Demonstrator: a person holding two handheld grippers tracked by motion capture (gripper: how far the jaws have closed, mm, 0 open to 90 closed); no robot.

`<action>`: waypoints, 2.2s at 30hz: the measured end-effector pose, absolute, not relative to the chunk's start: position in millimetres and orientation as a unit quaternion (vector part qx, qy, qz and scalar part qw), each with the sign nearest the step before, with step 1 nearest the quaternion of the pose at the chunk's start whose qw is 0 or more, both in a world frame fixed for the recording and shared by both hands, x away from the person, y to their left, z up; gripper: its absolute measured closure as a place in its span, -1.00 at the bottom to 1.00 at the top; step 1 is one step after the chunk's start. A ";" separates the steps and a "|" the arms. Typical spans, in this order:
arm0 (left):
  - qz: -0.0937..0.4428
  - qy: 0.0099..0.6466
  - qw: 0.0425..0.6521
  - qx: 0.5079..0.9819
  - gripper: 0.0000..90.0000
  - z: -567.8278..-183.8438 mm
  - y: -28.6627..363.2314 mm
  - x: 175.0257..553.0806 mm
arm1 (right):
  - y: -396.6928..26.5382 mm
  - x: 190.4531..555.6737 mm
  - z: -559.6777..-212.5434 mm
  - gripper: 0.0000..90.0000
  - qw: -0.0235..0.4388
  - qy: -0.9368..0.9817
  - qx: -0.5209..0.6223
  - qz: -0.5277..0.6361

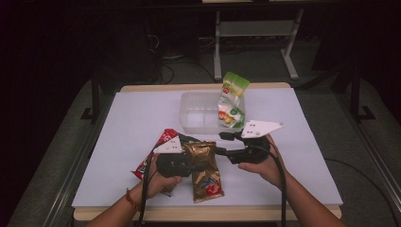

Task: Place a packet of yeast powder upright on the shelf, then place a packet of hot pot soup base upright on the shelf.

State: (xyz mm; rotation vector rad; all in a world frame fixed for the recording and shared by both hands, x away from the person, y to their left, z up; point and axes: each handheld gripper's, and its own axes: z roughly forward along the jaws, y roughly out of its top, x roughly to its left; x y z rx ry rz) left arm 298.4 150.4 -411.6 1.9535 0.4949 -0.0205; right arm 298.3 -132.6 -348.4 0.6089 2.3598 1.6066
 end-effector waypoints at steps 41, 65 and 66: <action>0.139 0.284 0.575 0.754 0.51 -344.0 158.9 342.2 | -219.7 293.2 -427.3 -0.45 0.224 0.801 0.365 0.419; 0.258 0.367 0.523 0.725 0.52 -331.1 129.1 411.3 | -211.6 288.1 -426.5 -0.49 0.221 0.807 0.344 0.426; 0.260 0.368 0.521 0.725 0.52 -331.1 126.5 413.8 | -211.1 288.0 -426.6 -0.49 0.220 0.808 0.344 0.426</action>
